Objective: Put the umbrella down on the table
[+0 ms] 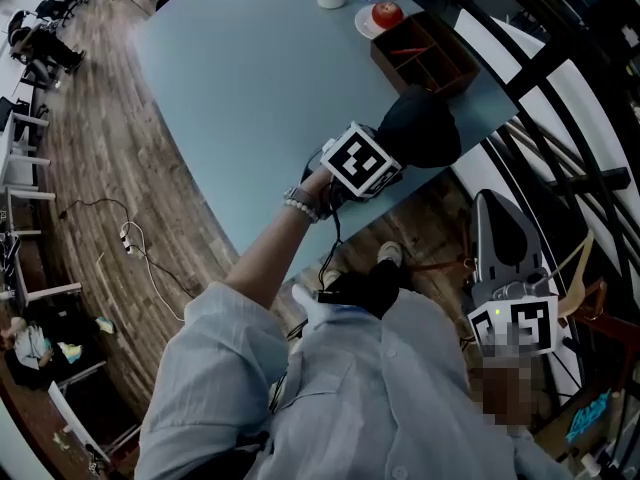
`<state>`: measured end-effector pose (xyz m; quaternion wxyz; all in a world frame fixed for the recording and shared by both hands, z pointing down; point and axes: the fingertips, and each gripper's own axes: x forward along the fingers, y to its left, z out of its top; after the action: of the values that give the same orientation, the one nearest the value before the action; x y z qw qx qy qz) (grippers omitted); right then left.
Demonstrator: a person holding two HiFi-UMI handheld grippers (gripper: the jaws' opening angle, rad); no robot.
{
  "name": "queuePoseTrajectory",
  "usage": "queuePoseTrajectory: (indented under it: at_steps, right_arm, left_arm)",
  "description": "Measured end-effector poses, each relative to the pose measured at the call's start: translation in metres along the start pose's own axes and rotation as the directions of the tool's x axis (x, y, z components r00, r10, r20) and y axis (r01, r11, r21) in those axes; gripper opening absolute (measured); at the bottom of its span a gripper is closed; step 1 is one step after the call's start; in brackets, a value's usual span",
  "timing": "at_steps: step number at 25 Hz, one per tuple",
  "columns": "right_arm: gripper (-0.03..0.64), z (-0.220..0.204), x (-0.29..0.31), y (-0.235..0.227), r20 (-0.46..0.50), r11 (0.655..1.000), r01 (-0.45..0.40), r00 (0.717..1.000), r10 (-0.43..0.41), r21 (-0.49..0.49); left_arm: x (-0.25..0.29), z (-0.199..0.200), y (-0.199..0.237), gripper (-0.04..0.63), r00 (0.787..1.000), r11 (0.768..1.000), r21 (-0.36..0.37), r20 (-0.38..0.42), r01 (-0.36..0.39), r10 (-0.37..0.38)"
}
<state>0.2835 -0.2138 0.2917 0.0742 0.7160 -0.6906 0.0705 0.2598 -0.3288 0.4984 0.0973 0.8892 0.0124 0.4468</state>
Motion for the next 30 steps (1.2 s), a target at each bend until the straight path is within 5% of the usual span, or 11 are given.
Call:
queuePoseTrajectory:
  at_steps: [4,9,16,24,30]
  right_arm:
    - [0.000,-0.004,0.001,-0.008,-0.004,1.000,0.002,1.000,-0.002,0.005]
    - [0.000,-0.006,0.001,-0.015,-0.007,1.000,0.005,1.000,-0.004,0.009]
    - [0.000,-0.010,0.002,-0.021,-0.018,1.000,0.003,1.000,-0.002,0.013]
    - [0.000,-0.009,0.005,-0.020,-0.010,1.000,-0.005,1.000,0.005,0.014]
    - [0.000,-0.011,0.004,-0.018,-0.012,1.000,-0.006,1.000,0.006,0.016]
  left_arm:
    - [0.028,-0.007,0.004,0.259,0.997,1.000,0.014,-0.078,-0.012,0.013]
    - [0.059,-0.027,0.005,0.259,0.983,0.999,-0.052,-0.185,0.007,-0.017]
    - [0.081,-0.046,0.014,0.259,0.953,1.000,-0.023,-0.303,-0.016,0.008]
    - [0.093,-0.053,0.018,0.262,0.927,0.999,-0.020,-0.375,-0.030,0.020]
    - [0.095,-0.049,0.018,0.275,0.935,0.999,-0.007,-0.355,-0.033,0.028]
